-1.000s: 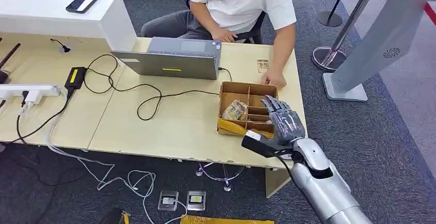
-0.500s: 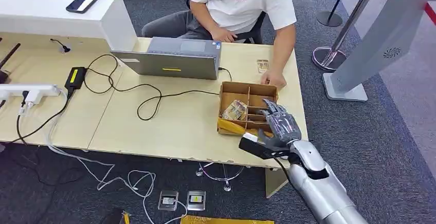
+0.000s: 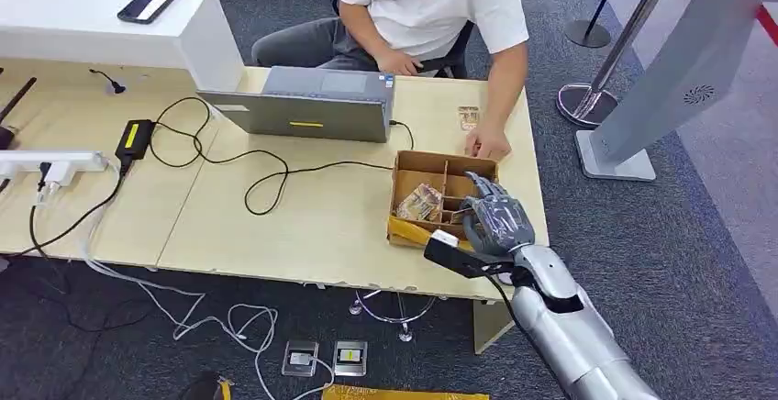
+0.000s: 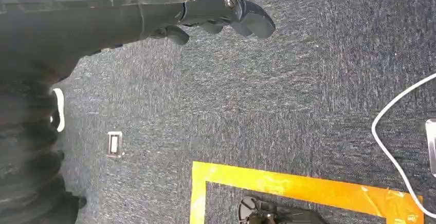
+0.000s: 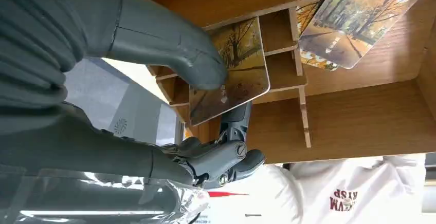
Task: Pass the card to the sensor for recognition and then transmit it.
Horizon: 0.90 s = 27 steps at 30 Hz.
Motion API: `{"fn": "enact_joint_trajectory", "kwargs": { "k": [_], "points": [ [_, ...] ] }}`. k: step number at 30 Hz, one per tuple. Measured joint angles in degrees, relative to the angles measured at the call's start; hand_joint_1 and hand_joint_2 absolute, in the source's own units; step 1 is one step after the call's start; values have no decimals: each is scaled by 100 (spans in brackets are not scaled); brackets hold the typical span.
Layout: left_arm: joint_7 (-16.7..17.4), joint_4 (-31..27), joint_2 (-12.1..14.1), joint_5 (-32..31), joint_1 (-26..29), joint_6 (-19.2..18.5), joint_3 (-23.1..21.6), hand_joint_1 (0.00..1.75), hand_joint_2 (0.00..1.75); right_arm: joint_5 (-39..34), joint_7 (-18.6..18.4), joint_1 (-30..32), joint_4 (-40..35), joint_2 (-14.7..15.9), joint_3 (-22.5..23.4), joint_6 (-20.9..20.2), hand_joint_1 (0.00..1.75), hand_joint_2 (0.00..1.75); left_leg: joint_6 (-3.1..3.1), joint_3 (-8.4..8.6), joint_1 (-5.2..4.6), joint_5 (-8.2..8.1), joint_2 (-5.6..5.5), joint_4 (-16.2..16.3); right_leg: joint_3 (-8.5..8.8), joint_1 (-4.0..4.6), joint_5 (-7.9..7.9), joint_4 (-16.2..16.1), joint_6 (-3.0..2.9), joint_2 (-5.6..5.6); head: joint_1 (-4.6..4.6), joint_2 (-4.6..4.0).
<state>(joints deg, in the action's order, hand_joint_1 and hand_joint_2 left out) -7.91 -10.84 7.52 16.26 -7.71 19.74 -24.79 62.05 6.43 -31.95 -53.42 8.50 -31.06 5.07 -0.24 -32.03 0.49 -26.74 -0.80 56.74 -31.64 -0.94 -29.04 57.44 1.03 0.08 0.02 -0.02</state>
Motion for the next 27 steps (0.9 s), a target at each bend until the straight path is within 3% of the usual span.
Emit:
{"fn": "enact_joint_trajectory", "kwargs": {
  "k": [12, 18, 27],
  "points": [
    [0, 0, -4, 2, 1, 0, 0, 0, 175, -229, 33, -58, 135, -26, 2, 223, 175, 175, 0, 0, 0, 0, 0, 0, 0, 0, 0, 0, 0, -1, 0, 0],
    [-28, 0, -9, 44, 4, 59, 0, 0, 175, -557, 94, -620, 81, 133, 266, 780, 175, 175, 0, 0, -1, 2, 1, 4, -2, -1, 5, 0, -4, 1, 2, 2],
    [-31, 0, -22, 48, 1, 72, -2, 0, 175, -846, 218, -1521, -315, 487, 734, 684, 175, 175, 0, 0, -1, 2, 1, 8, -3, 0, 7, 1, -3, 3, 0, 0]
  ]
}}
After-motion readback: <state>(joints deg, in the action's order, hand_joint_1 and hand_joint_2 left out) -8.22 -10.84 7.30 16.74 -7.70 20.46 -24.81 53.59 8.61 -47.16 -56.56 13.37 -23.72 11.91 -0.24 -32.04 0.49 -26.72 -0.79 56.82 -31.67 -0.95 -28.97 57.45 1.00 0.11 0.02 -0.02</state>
